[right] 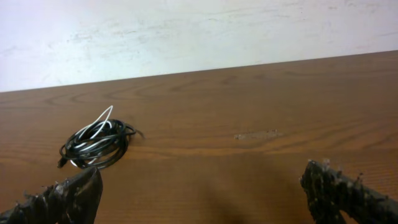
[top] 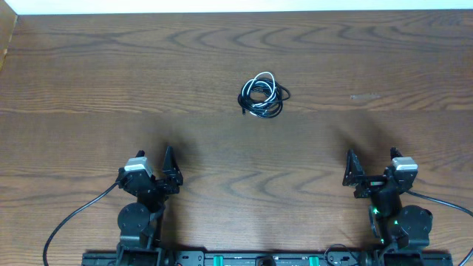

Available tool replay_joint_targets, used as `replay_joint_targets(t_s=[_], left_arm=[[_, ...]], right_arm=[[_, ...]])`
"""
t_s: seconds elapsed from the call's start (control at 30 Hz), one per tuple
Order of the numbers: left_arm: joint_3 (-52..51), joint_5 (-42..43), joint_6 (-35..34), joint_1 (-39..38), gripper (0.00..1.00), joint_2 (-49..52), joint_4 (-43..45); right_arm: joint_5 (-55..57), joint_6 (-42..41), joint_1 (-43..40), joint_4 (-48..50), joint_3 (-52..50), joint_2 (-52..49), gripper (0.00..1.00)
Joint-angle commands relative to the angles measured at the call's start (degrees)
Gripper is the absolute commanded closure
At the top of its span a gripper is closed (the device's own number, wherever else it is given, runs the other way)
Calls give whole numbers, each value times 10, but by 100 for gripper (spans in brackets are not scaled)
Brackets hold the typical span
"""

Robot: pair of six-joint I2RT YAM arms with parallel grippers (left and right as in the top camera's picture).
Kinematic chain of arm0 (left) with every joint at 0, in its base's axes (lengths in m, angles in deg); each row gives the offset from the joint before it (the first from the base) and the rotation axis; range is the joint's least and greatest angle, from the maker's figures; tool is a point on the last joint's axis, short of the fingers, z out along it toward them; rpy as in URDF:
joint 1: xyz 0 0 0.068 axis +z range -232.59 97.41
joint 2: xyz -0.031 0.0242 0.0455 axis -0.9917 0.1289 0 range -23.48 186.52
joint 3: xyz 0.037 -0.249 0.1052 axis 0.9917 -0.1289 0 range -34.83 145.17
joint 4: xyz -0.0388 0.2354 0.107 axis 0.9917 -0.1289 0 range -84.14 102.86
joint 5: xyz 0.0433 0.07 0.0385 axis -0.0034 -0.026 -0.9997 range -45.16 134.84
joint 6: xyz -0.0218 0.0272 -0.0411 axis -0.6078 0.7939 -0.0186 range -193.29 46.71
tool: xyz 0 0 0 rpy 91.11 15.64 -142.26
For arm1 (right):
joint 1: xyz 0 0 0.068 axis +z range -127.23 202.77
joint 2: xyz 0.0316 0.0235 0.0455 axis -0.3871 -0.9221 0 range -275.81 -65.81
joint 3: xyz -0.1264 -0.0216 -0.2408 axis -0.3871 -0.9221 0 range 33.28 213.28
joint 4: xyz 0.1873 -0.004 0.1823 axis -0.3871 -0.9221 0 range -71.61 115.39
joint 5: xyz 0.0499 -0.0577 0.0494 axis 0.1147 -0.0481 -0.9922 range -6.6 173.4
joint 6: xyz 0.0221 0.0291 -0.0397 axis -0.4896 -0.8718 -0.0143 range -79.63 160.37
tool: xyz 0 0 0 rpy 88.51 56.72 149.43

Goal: Untangle cables

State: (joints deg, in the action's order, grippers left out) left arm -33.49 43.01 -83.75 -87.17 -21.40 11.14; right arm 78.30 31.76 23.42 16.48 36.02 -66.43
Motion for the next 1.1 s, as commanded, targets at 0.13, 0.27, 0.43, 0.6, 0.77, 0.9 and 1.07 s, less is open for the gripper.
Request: replay_joint_targets(t_s=[0.13,0.27,0.43,0.6,0.77,0.9,1.07], left_arm=[[-11,-3,6,3,28,-3,-23],[-11,-3,6,3,28,-3,-23],[-11,-3,6,3,28,-3,-23],[-11,-3,6,3,28,-3,-23],[-11,-3,6,3,28,-3,-23],[-11,-3,6,3,28,-3,-23],[-11,-3,6,3,28,-3,-23]], right_arm=[[7,-1,-3,-1,-2,2,1],[7,-1,-3,6,-2,2,1],[26,9,-3,-1,-2,2,1],[31,11,-3,11,-2,1,1],[126,16,-3,-2,-2,1,1],[122,31,-3,1,-2,-28,1],[120,30,-3,1,-2,-76,1]])
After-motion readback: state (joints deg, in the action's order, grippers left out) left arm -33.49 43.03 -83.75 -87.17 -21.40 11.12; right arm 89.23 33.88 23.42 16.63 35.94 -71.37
